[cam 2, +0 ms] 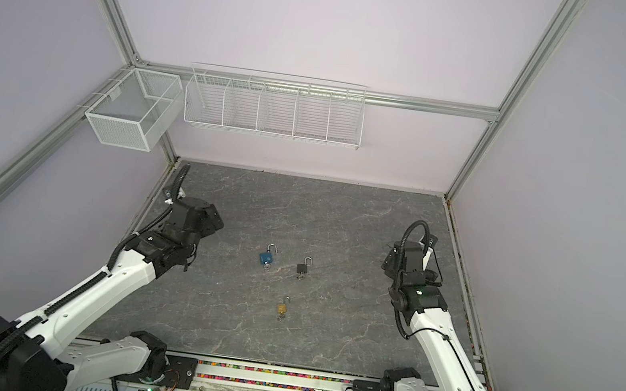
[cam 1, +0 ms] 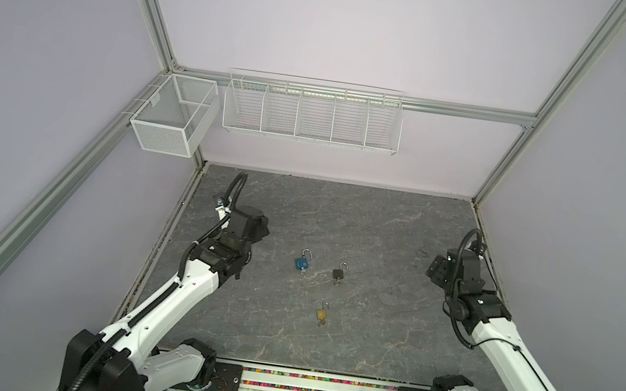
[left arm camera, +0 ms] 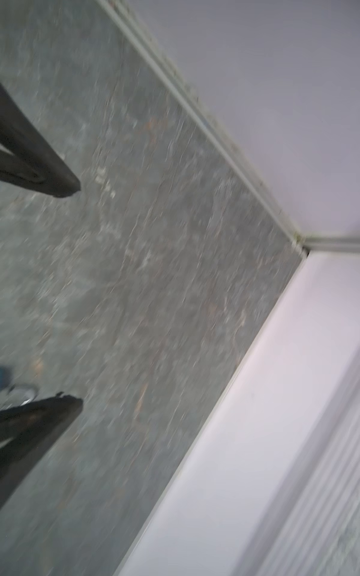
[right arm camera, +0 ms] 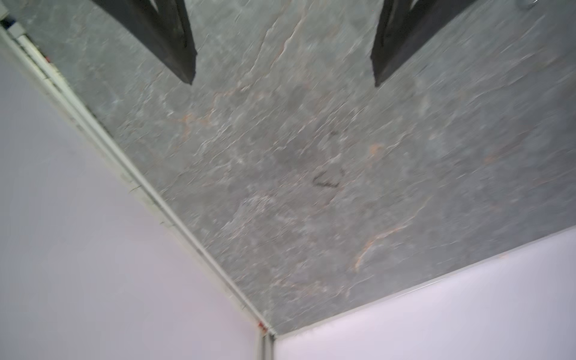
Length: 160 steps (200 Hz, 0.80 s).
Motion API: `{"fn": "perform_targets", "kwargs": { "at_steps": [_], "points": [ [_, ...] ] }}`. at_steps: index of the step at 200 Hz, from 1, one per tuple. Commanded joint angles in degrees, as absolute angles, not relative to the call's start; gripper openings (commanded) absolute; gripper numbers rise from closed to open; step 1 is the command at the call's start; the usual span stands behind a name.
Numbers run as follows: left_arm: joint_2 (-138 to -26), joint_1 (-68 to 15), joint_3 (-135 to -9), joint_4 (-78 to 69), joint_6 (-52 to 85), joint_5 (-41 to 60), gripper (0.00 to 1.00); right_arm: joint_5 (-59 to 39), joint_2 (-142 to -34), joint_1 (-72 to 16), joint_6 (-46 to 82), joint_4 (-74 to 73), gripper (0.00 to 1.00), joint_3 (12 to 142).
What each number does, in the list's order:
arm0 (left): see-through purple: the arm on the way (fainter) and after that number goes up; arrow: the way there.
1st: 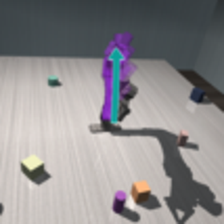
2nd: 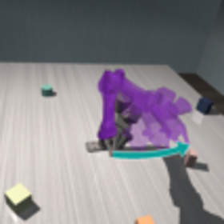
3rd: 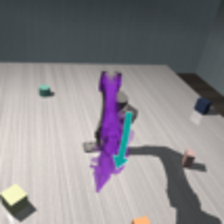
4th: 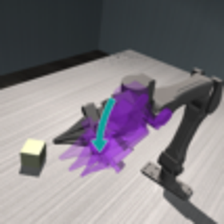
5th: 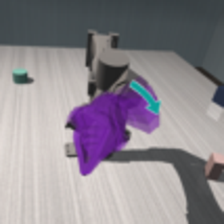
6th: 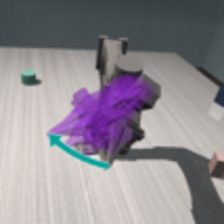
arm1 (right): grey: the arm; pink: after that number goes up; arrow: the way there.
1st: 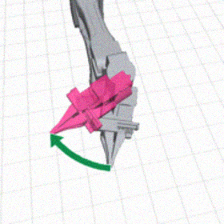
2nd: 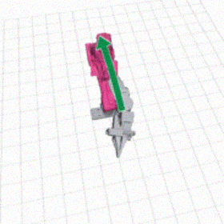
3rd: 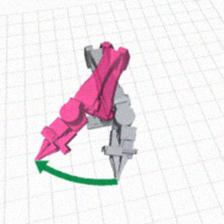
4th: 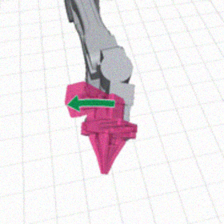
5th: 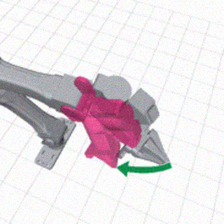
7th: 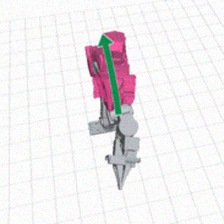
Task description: Unlock with the key
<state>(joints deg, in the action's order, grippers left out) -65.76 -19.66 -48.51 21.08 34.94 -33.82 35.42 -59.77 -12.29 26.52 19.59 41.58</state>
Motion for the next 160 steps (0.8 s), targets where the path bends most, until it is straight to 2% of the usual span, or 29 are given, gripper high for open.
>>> {"fn": "perform_targets", "kwargs": {
  "at_steps": [1, 37, 61, 107, 124, 151, 160],
  "points": [
    [-70.1, -13.6, -43.4, 9.7, 23.6, -40.7, 1.00, 45.4, -65.6, -9.1, 19.5, 5.7, 0.89, 38.7],
    [-76.4, -8.4, -34.0, -13.4, 15.5, -39.8, 1.00, 39.5, -73.4, -0.9, 19.1, -6.6, 0.89, 35.7],
    [-80.3, -7.7, -28.6, -30.1, 8.6, -38.5, 1.00, 34.9, -79.6, 0.5, 13.8, -16.0, 0.89, 35.9],
    [-85.3, -5.9, -27.5, -39.9, 3.8, -27.6, 1.00, 21.1, -79.1, 2.9, 8.7, -24.1, 0.89, 32.2],
    [-86.5, -5.9, -24.0, -48.0, 1.3, -22.9, 1.00, 16.3, -77.6, 2.6, 5.9, -27.9, 0.89, 29.8],
    [-89.7, -5.9, -19.3, -59.8, -0.4, -19.7, 1.00, 13.6, -78.0, -0.4, 0.8, -36.9, 0.89, 25.0],
    [-88.8, -5.9, -19.6, -57.4, -0.2, -18.8, 0.99, 12.5, -80.5, -1.6, -1.0, -44.0, 0.88, 22.0]
  ]
}}
